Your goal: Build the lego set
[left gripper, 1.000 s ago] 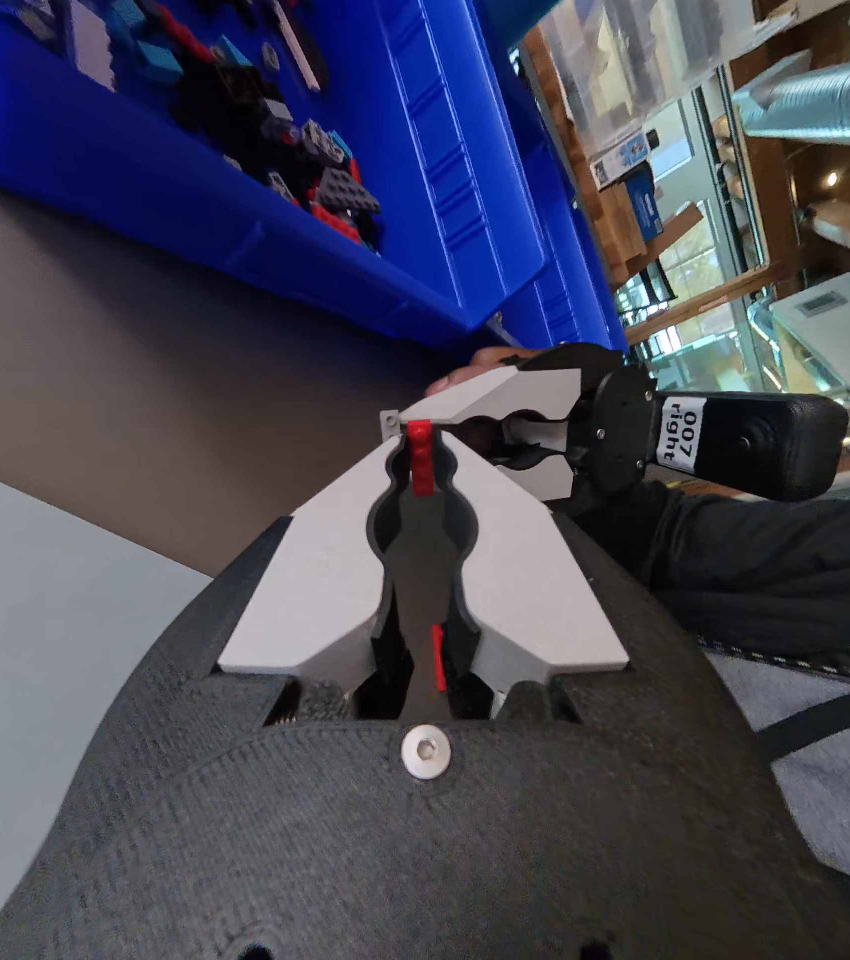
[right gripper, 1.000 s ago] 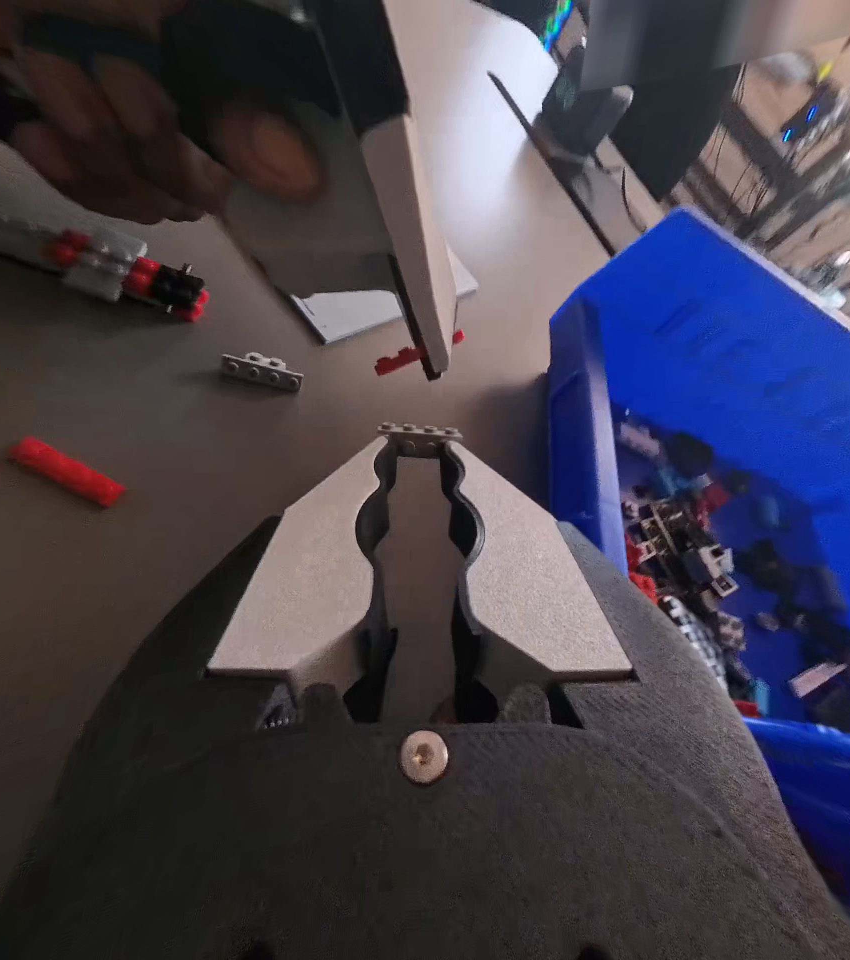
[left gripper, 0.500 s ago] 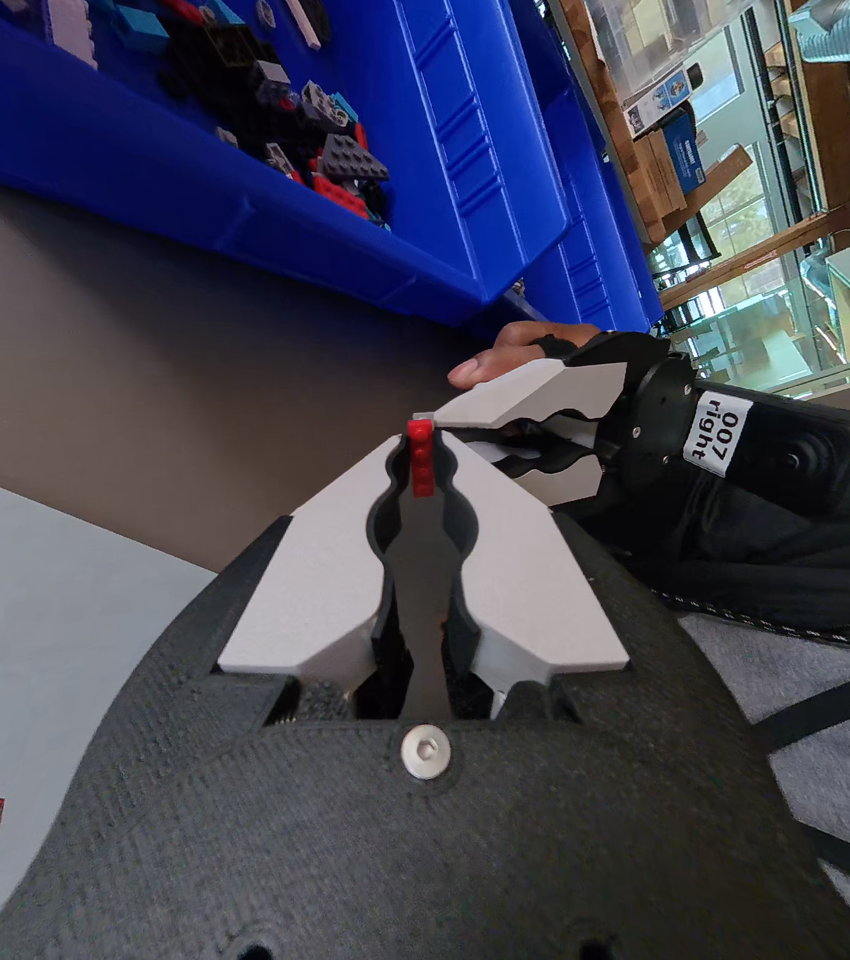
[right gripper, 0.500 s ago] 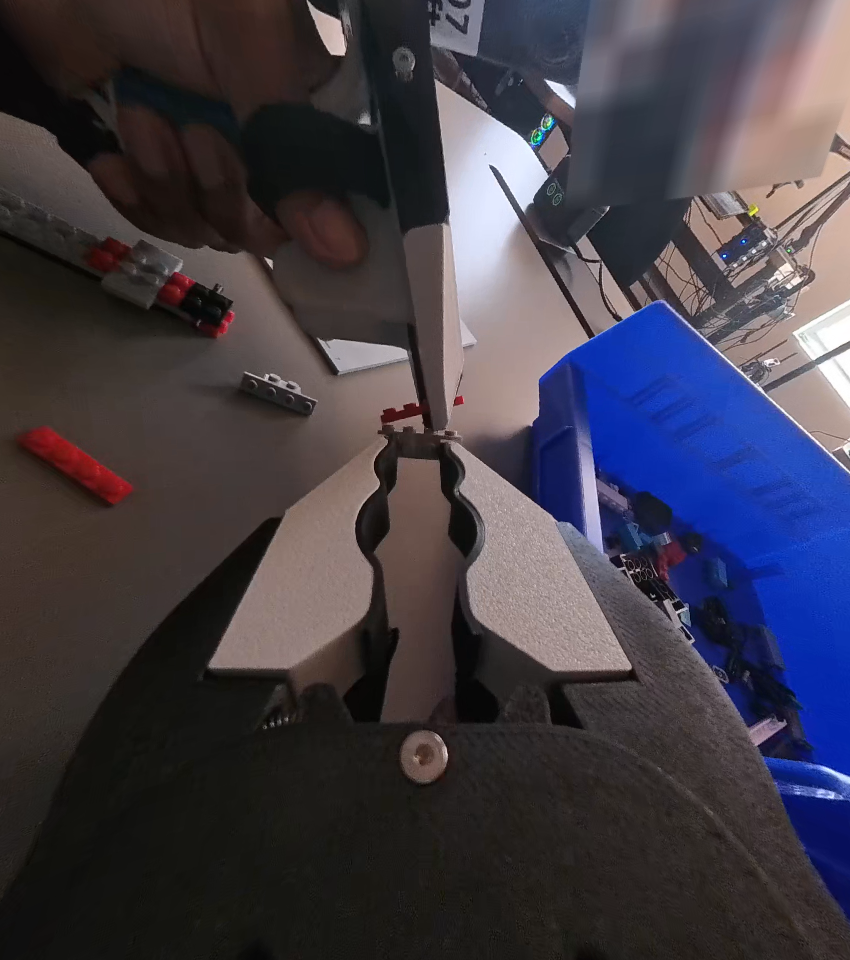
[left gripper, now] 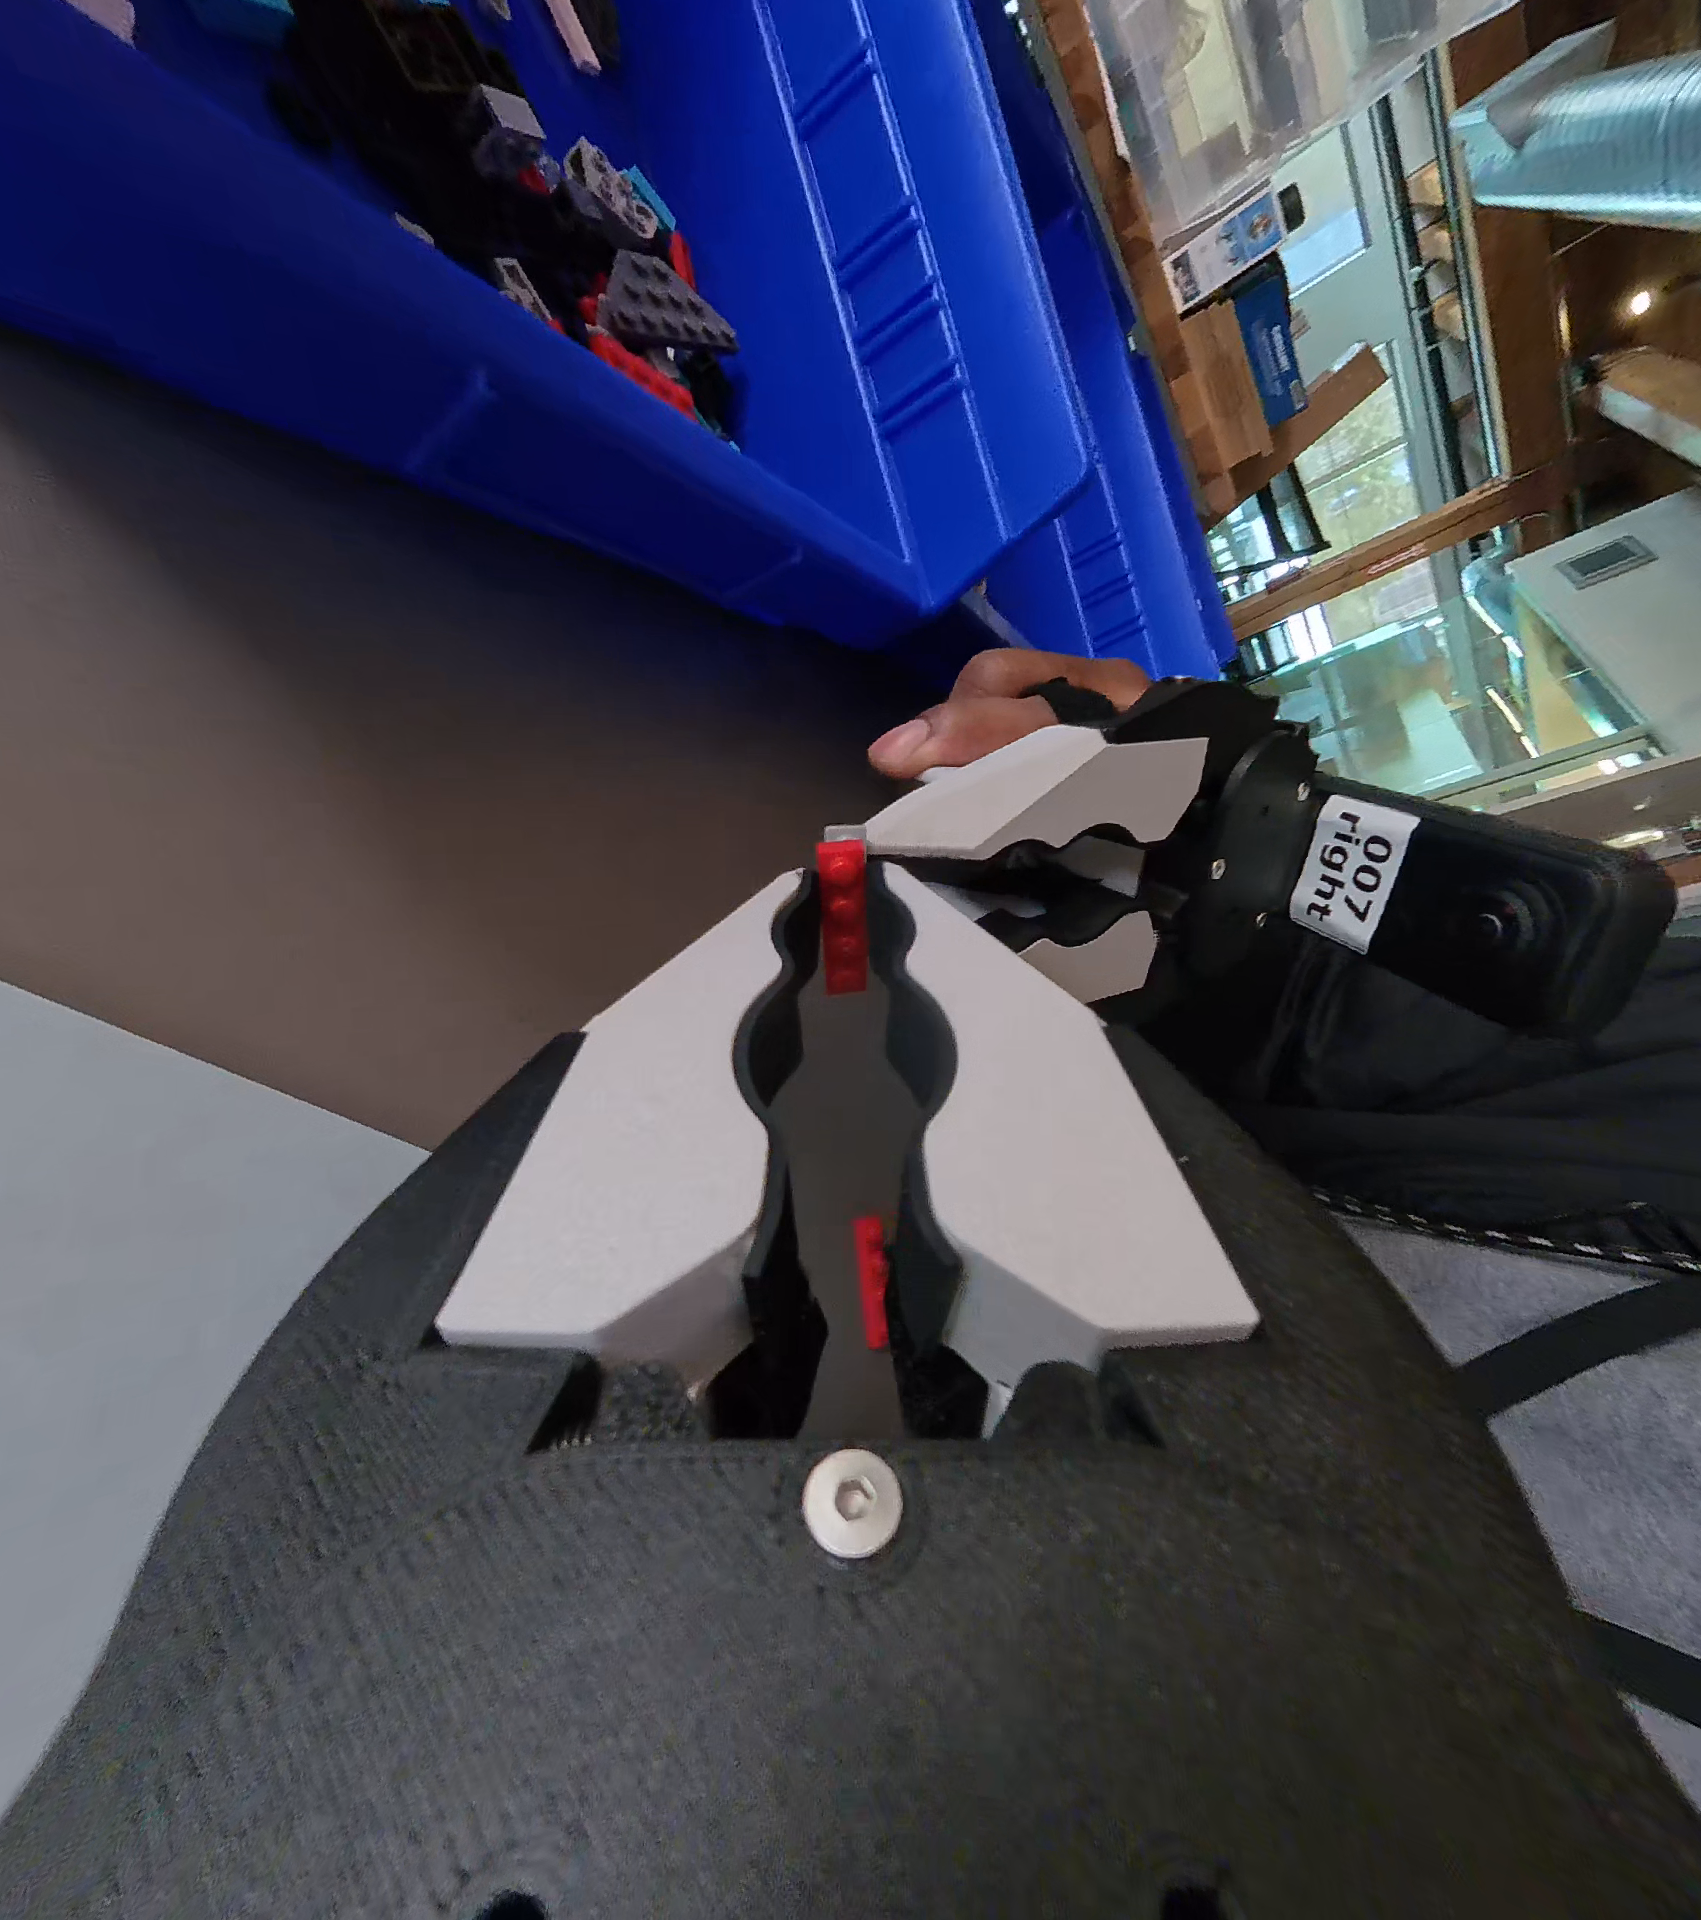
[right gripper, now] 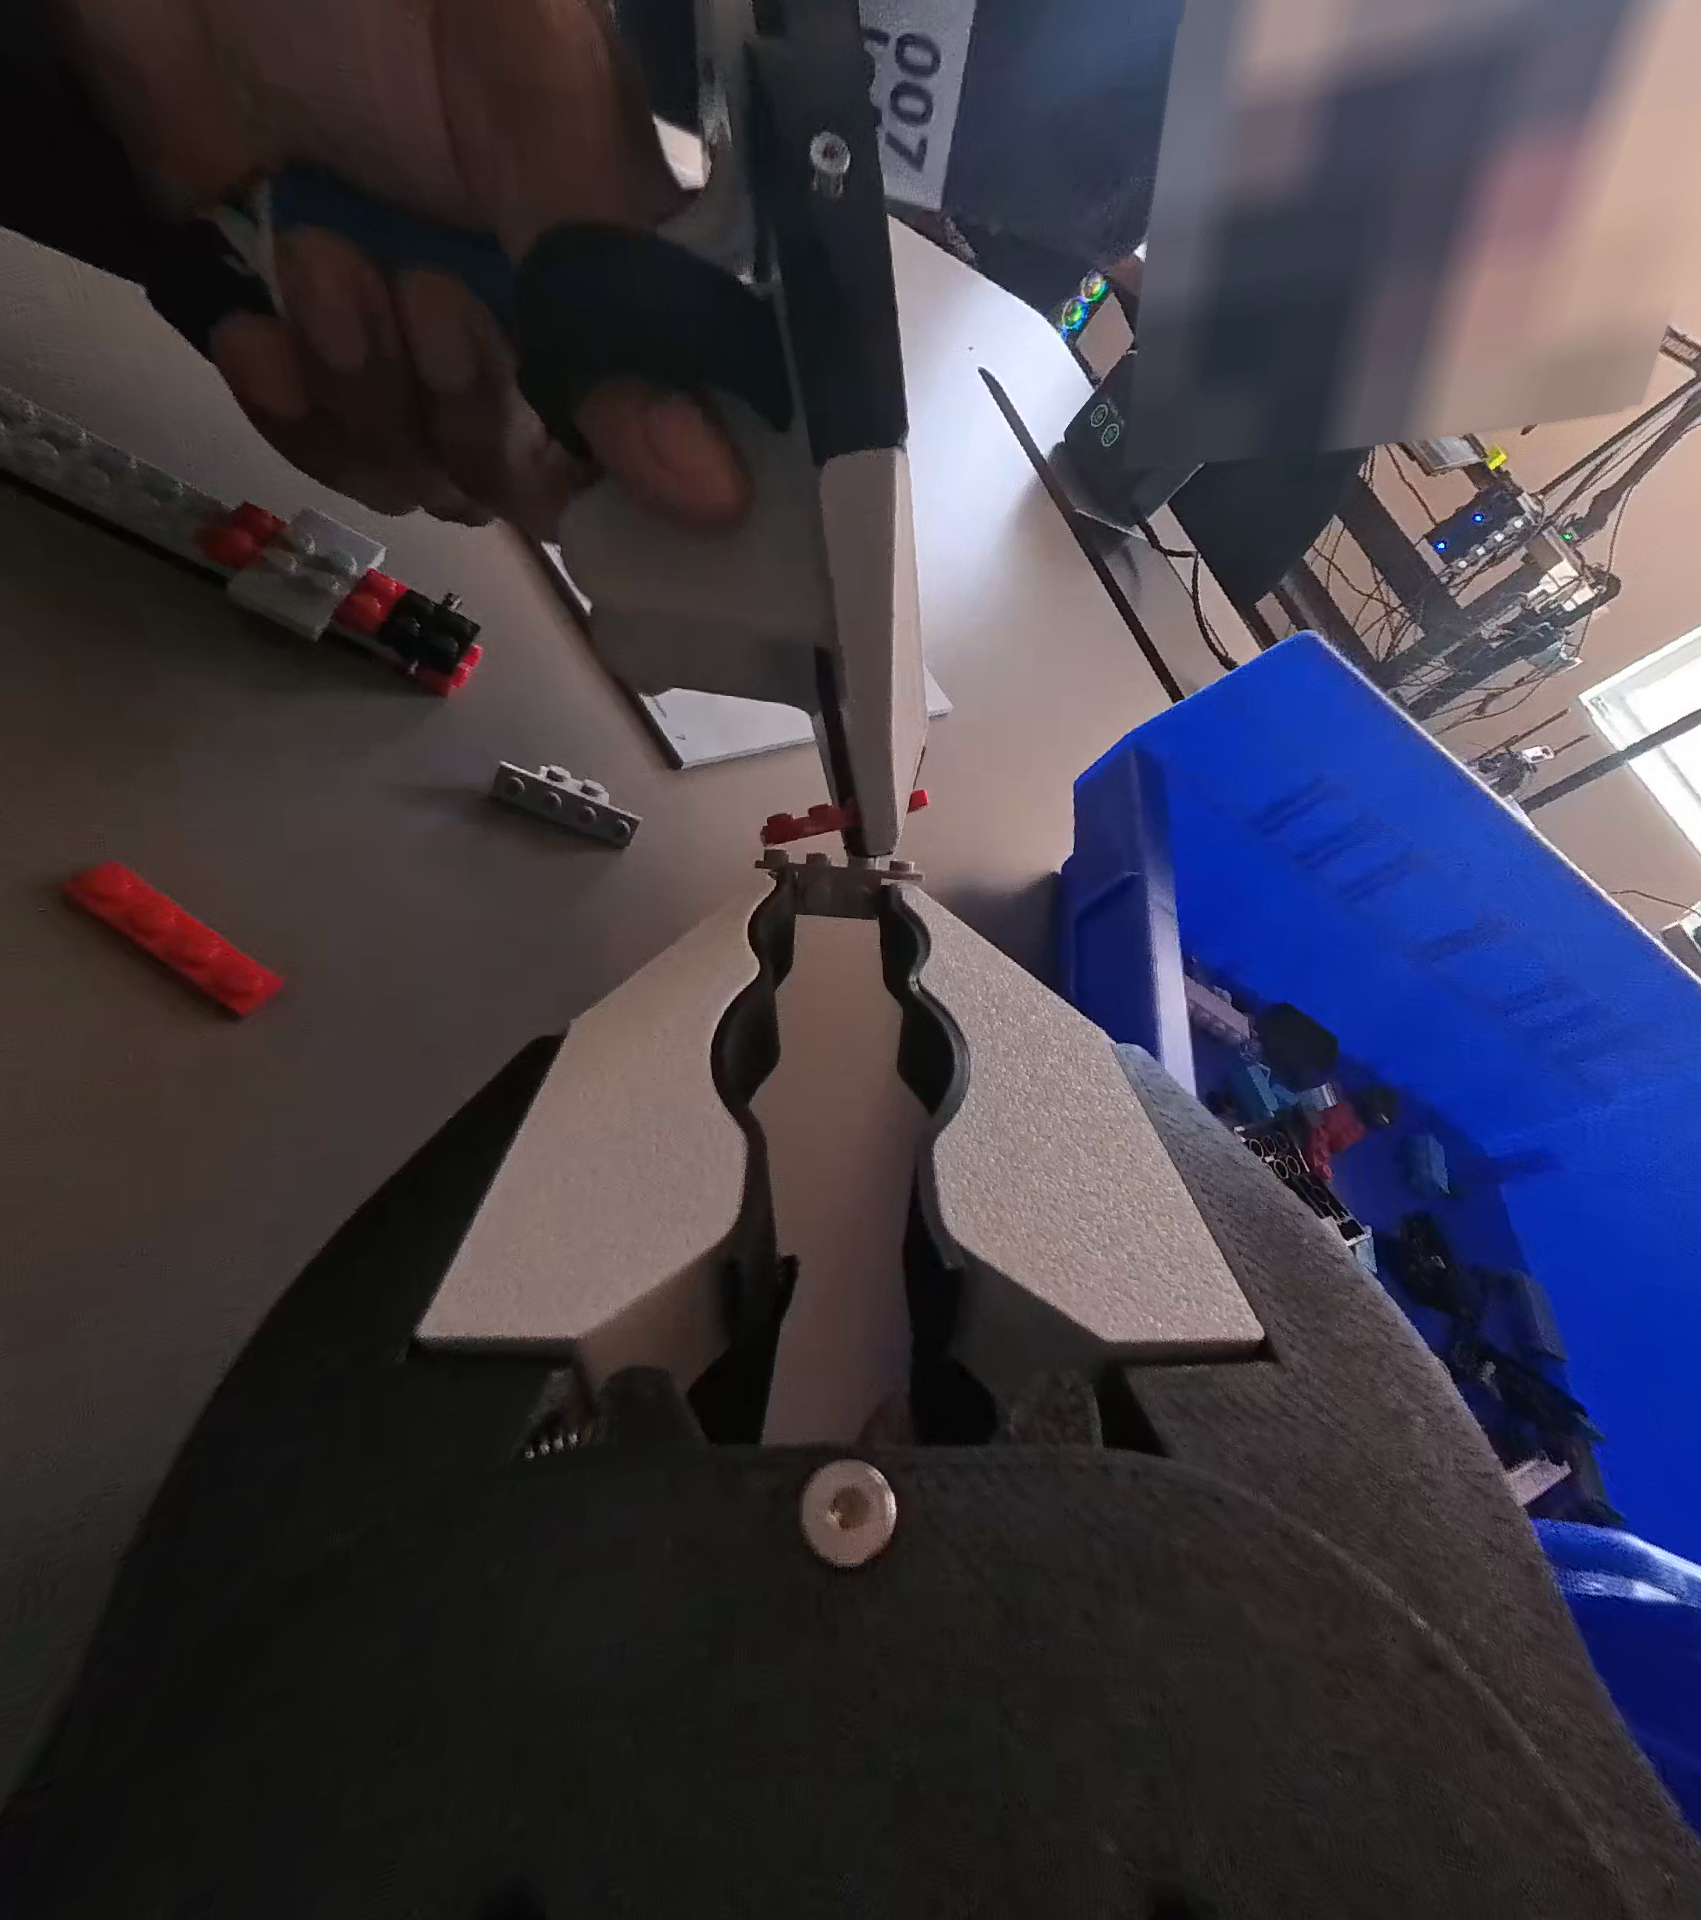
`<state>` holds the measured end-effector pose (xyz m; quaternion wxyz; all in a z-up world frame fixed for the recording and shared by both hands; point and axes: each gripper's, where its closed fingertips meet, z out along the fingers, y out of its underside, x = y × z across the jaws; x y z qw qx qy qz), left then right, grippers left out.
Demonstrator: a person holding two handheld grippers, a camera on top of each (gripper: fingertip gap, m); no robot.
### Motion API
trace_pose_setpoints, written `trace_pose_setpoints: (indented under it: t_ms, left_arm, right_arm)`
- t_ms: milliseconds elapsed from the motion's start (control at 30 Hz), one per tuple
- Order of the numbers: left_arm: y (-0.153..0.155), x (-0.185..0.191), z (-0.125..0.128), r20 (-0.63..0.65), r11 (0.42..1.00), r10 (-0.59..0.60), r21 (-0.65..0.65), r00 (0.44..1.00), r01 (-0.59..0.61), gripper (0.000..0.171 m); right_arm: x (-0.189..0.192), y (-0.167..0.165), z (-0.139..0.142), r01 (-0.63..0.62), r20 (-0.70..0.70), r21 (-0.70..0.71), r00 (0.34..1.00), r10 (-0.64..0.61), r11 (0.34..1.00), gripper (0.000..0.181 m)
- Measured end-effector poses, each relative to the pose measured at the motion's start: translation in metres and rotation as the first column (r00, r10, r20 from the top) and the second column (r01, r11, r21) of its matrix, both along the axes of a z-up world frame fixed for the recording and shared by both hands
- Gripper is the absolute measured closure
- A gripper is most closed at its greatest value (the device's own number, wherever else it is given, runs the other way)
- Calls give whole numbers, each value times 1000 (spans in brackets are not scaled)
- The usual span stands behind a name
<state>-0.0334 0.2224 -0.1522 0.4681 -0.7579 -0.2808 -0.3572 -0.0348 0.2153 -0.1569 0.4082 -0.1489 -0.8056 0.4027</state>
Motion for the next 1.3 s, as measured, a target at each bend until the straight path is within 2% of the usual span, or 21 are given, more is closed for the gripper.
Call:
trace_pose_setpoints:
  t_ms: [300, 733, 1300]
  left_arm:
    - [0, 0, 6, 75, 999, -6, 53, 997, 2, 164]
    - [2, 0, 1, 75, 999, 8, 33, 997, -10, 163]
    - [5, 0, -8, 58, 999, 29, -19, 998, -28, 160]
  right_arm:
    - [0, 0, 4, -2, -5, -22, 1000, 2, 1000, 163]
    - [0, -1, 3, 2, 19, -38, 1000, -1, 999, 163]
    - [-1, -1, -4, 10, -24, 80, 1000, -8, 997, 163]
